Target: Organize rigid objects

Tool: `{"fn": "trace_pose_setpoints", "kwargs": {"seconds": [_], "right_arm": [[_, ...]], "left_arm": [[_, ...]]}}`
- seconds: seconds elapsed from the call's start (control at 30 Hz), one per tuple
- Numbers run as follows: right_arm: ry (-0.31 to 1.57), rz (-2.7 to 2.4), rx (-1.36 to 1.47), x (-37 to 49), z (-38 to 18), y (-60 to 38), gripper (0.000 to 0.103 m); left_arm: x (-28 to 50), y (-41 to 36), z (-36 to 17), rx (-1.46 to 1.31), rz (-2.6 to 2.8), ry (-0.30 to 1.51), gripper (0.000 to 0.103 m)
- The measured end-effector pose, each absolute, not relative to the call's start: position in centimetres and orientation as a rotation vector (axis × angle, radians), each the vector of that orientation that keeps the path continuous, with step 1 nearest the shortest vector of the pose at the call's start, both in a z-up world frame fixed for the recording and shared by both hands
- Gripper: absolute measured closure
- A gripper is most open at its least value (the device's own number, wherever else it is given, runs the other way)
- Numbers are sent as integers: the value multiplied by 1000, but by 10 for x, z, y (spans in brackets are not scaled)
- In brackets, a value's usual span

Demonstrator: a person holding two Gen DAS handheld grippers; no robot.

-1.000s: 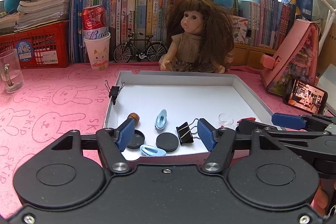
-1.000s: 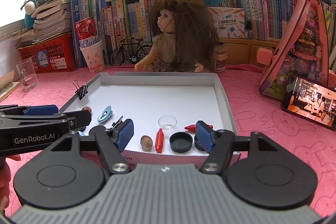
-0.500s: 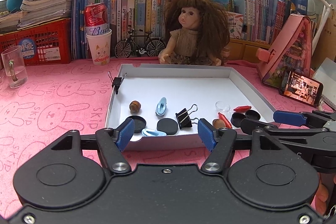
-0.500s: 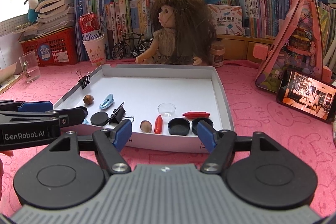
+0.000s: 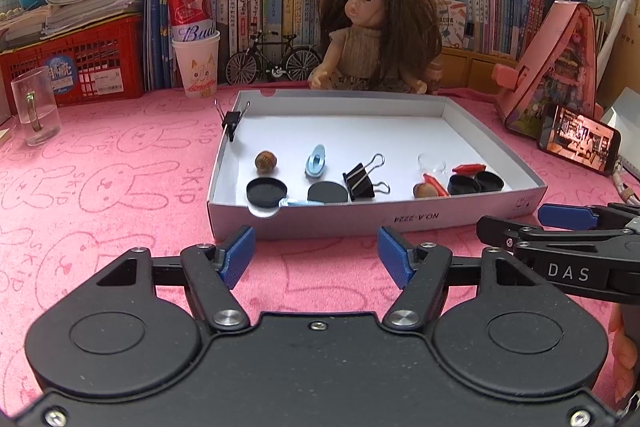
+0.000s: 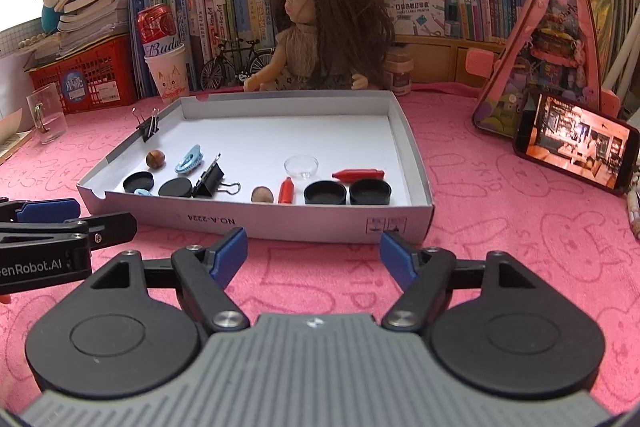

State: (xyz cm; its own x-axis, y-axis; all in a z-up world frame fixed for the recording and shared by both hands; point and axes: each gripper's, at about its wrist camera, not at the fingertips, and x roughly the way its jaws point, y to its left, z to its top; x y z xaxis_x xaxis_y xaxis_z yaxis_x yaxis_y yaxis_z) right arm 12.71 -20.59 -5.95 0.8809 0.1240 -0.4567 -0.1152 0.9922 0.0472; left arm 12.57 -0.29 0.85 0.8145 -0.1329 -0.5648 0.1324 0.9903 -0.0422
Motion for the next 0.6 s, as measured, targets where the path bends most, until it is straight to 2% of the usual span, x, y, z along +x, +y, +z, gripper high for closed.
{"fn": "trace_pose_setpoints", "kwargs": {"seconds": [0.23,0.37,0.6], "right_arm": [[516,107,31,128,-72,-207,18],[528,99,35,128,-74,-208,15],[545,100,17,130,-75,-204,11]], "left_arm": [[125,-5,-3,9,-126,630,36],[126,-6,-8,8,-119,640,27],[130,-7,-13,18,-84,654,25]]}}
